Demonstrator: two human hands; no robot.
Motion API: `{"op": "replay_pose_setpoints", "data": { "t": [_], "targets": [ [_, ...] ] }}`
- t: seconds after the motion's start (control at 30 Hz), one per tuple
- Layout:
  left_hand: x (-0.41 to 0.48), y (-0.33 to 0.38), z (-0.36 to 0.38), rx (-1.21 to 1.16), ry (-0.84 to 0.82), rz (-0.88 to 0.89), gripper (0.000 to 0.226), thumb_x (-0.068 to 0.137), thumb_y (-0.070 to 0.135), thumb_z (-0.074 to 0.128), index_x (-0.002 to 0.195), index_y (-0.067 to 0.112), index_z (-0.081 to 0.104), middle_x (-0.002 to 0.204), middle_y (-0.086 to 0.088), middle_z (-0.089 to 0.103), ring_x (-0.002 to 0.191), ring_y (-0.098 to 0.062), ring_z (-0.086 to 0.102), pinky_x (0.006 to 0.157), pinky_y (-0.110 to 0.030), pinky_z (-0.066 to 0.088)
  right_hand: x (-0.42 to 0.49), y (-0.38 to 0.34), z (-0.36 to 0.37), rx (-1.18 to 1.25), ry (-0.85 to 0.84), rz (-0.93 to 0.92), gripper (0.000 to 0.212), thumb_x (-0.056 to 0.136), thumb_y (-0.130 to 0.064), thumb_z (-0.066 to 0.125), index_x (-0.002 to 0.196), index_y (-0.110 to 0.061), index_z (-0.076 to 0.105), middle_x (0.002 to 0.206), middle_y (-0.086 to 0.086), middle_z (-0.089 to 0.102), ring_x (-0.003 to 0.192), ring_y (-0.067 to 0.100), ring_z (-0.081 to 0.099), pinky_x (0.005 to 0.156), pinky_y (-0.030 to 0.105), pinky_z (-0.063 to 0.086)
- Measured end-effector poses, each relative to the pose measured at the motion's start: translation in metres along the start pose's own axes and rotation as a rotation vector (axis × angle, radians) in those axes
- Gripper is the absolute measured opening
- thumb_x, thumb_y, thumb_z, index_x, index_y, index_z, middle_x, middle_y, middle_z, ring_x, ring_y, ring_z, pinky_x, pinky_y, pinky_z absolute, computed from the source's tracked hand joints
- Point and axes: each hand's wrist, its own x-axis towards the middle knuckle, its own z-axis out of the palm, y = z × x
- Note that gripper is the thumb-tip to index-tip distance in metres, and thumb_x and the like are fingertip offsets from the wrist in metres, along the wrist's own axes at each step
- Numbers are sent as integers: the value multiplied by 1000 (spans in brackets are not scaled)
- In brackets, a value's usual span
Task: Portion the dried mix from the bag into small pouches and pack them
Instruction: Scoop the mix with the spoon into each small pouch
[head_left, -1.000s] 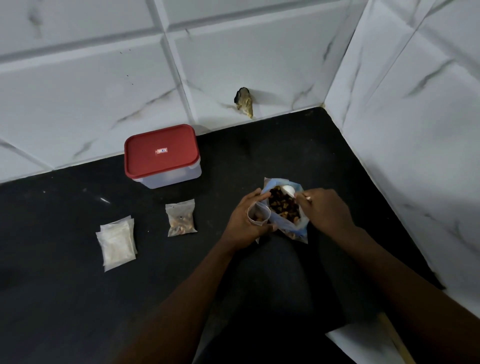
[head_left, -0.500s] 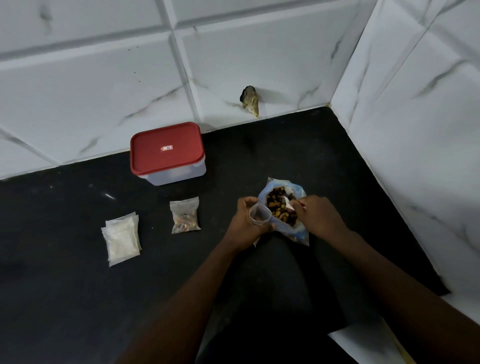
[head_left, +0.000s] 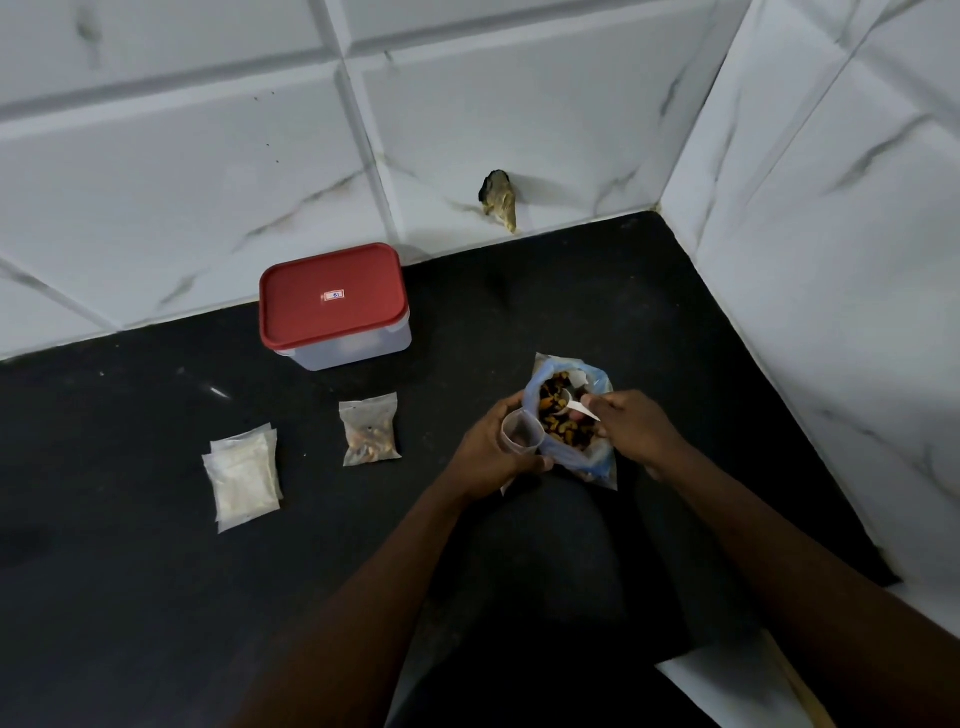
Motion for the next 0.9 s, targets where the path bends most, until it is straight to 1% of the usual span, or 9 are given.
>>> {"op": "replay_pose_setpoints", "data": {
  "t": [0.1, 0.17, 0.27, 0.4, 0.5, 0.57, 0.63, 0.73, 0.9],
  "targets": [
    [0, -2, 0, 12, 16, 14, 80, 77, 10, 87, 140, 37, 44, 137, 8, 58, 127, -8, 57, 110, -42, 50, -3, 3, 0, 57, 2, 8, 27, 105, -33, 49, 106, -17, 70, 95, 4, 68, 88, 13, 64, 73, 29, 50],
    [0, -5, 0, 28, 36, 26, 83, 75, 14, 88, 143, 35, 44, 139, 10, 57, 129, -8, 56, 110, -39, 50, -7, 6, -2, 108, 1, 3, 23, 105, -31, 49, 102, -18, 68, 91, 2, 67, 83, 12, 62, 68, 26, 46],
    [-2, -8, 0, 50, 59, 52, 87, 75, 19, 89, 147, 34, 43, 141, 12, 56, 130, -5, 55, 108, -33, 49, -11, 10, -6, 156, -14, -15, 26, 105, -30, 49, 90, -22, 68, 82, 2, 63, 76, 15, 58, 67, 27, 44],
    [-7, -11, 2, 84, 124, 80, 91, 74, 25, 90, 150, 32, 41, 145, 12, 52, 133, -7, 52, 107, -34, 50, -13, 12, -10, 155, -21, -17, 29, 105, -35, 50, 92, -20, 72, 76, 3, 59, 72, 14, 55, 64, 27, 42],
    [-13, -12, 3, 101, 224, 125, 82, 71, 29, 91, 141, 34, 48, 137, 14, 56, 125, -2, 57, 101, -29, 53, -17, 15, -12, 174, -23, -30, 33, 105, -36, 49, 98, -14, 72, 70, -1, 56, 64, 10, 51, 59, 23, 39],
    [-17, -12, 4, 102, 284, 153, 73, 71, 29, 92, 132, 35, 53, 130, 16, 59, 119, 2, 59, 96, -27, 56, -20, 18, -13, 196, -34, -37, 35, 105, -39, 48, 99, -15, 73, 66, -4, 53, 56, 4, 48, 54, 20, 37],
    [-21, -12, 3, 102, 294, 166, 68, 71, 26, 93, 127, 34, 56, 125, 15, 62, 115, 4, 61, 93, -25, 56, -22, 21, -15, 217, -40, -32, 36, 105, -41, 47, 100, -17, 73, 64, -6, 52, 50, 0, 47, 52, 19, 36],
    [-25, -12, 1, 103, 260, 163, 62, 73, 20, 92, 125, 29, 60, 121, 13, 67, 113, 5, 63, 93, -22, 55, -28, 22, -17, 252, -63, -32, 34, 104, -42, 49, 100, -17, 72, 65, -5, 52, 53, 5, 45, 51, 21, 35],
    [-29, -8, 1, 95, 268, 180, 59, 73, 17, 91, 123, 28, 62, 119, 13, 69, 112, 6, 64, 88, -13, 53, -45, 9, -20, 313, -185, -109, 30, 102, -39, 51, 88, -19, 69, 63, -3, 50, 51, 8, 43, 49, 21, 33]
  ]
}}
